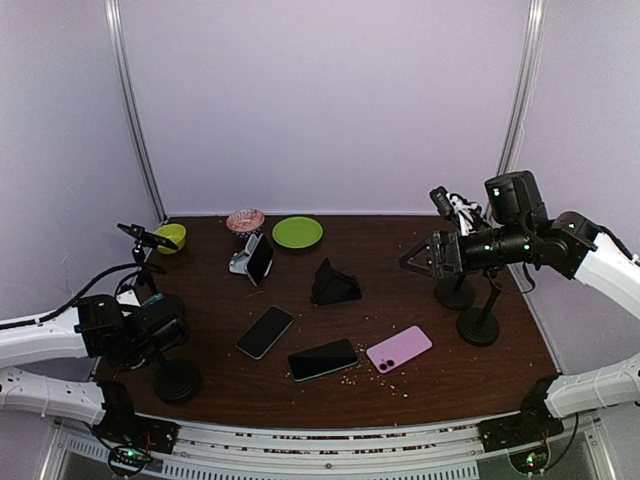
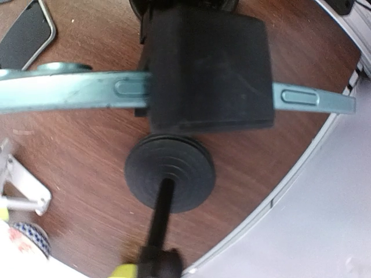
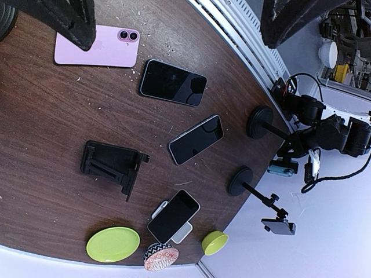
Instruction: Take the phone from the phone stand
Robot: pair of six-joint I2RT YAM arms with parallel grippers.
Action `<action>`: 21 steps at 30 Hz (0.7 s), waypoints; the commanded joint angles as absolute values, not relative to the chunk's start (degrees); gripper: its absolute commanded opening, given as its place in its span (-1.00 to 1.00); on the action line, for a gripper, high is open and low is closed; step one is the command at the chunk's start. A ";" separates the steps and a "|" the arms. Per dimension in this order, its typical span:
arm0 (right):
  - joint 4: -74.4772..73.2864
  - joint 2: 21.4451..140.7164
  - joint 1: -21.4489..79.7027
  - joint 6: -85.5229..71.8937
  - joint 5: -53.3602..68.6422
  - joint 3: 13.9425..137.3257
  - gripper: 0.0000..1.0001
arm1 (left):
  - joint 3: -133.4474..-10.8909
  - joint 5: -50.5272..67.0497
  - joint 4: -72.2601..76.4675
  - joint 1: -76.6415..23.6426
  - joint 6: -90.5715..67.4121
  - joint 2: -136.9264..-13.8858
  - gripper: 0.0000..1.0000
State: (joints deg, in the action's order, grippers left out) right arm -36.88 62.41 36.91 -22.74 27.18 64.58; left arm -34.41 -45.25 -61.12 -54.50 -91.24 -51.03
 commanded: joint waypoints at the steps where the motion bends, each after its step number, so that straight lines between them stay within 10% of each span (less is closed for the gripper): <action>1: -38.08 62.94 37.31 -21.80 26.20 66.68 0.99 | -36.77 -43.41 -49.20 -54.32 -74.95 -50.70 -0.91; 21: -34.58 58.70 42.71 -9.72 30.15 63.23 0.99 | -54.50 -14.38 -28.99 -54.47 -27.94 -61.10 -1.00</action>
